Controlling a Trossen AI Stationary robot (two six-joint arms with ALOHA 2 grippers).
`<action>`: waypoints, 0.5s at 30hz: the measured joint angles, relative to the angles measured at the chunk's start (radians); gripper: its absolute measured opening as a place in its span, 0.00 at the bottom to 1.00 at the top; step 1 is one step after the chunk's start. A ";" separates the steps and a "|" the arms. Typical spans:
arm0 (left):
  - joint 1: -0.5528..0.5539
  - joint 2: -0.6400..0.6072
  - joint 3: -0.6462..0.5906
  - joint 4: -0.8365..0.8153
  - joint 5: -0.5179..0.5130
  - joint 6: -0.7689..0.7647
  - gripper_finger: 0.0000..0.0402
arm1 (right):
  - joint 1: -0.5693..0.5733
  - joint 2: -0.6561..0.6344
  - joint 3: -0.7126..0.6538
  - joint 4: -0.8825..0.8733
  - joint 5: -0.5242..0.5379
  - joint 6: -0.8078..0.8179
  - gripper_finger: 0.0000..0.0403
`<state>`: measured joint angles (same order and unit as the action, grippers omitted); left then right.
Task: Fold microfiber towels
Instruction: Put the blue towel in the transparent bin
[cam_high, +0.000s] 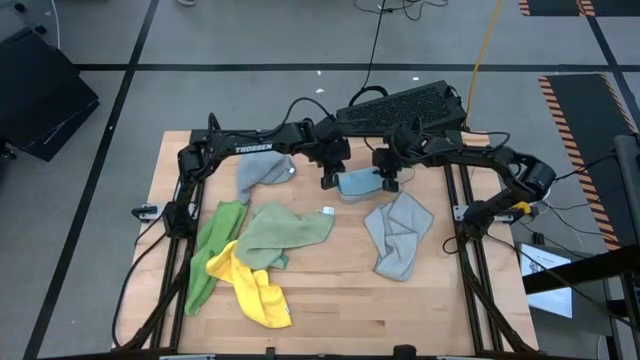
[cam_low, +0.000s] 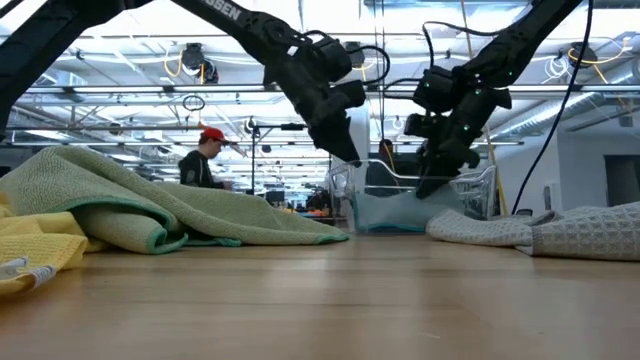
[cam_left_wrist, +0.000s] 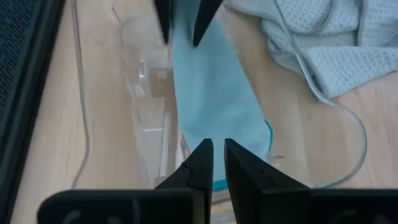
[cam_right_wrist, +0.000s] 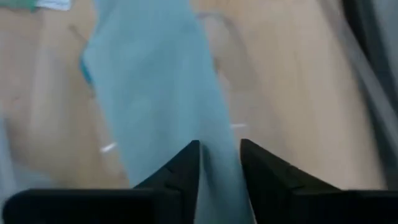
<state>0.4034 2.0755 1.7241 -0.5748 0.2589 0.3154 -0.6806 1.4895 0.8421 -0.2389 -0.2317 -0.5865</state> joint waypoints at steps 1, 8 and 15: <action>0.000 -0.001 0.000 0.006 0.000 0.004 0.10 | 0.003 0.000 0.000 0.018 0.016 0.000 0.31; 0.000 -0.049 0.000 -0.012 -0.031 0.001 0.10 | 0.022 -0.001 0.000 0.106 0.113 -0.009 0.47; -0.001 -0.179 0.001 -0.102 -0.147 -0.066 0.10 | 0.088 -0.059 0.001 0.093 0.074 0.063 0.42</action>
<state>0.4026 1.8964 1.7254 -0.6764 0.1121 0.2489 -0.5930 1.4305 0.8433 -0.1463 -0.1574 -0.5236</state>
